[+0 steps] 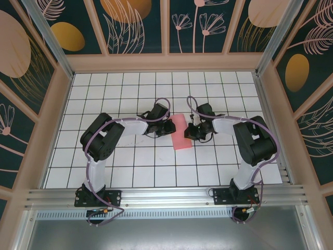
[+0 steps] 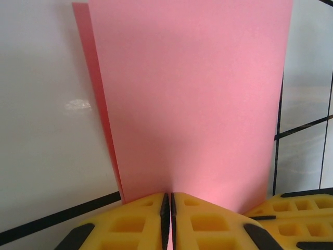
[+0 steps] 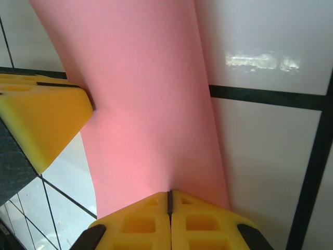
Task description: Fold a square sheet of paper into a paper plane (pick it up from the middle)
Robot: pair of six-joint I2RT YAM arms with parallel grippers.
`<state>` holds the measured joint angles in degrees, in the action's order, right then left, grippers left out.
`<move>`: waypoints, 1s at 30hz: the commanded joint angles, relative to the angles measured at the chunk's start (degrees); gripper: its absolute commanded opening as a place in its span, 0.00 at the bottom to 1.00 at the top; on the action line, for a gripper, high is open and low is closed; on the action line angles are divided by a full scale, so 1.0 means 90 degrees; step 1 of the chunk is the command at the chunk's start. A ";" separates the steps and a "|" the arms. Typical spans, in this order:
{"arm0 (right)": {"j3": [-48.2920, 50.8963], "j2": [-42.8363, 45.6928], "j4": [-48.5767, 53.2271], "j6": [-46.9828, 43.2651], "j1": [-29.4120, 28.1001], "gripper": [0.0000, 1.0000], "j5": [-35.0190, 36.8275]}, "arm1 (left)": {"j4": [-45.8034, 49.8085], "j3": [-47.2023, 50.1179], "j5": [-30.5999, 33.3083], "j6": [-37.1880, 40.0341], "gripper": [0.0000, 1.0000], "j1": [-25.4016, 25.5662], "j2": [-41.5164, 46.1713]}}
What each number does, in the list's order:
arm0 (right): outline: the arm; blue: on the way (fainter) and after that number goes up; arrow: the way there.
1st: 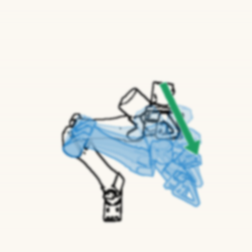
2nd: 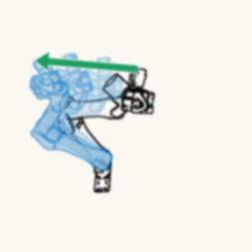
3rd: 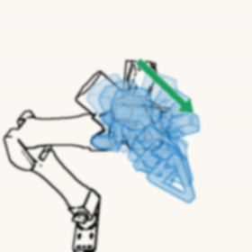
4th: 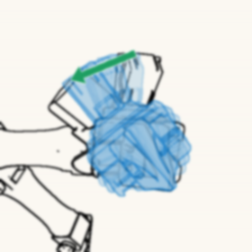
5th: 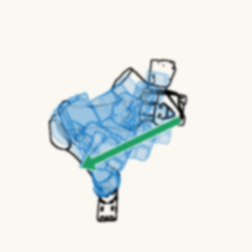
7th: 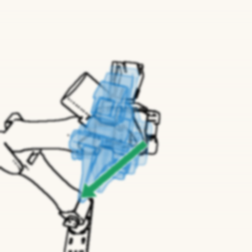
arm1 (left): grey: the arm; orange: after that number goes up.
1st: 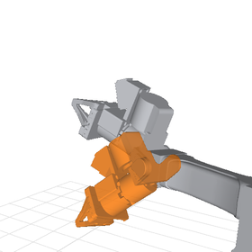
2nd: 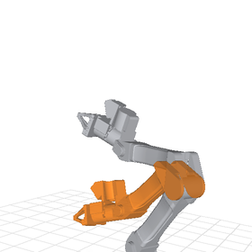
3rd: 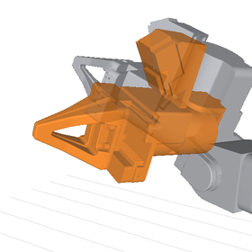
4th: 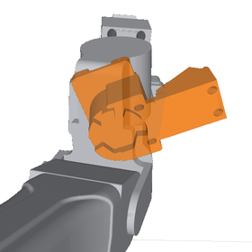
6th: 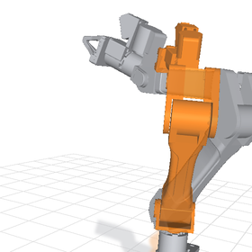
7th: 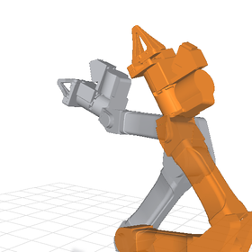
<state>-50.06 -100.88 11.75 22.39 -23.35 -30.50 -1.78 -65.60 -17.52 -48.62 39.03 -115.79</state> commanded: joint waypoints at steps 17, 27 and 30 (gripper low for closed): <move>0.1235 0.1533 0.0089 0.0168 0.0275 0.08 -0.0103 | 0.0955 0.0283 0.0804 0.0081 0.14 0.0001 -0.0640; 0.0670 0.0772 -0.0560 0.0281 0.0135 0.09 -0.0468 | 0.0990 0.0195 0.0773 0.0096 0.14 0.0005 -0.0631; 0.0836 0.0611 -0.0664 0.0277 0.0100 0.08 -0.0456 | 0.1039 0.0161 0.0797 0.0090 0.14 0.0003 -0.0642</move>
<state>-43.33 -93.93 7.25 24.45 -21.89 -33.28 -1.23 -66.00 -17.28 -48.64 39.03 -115.94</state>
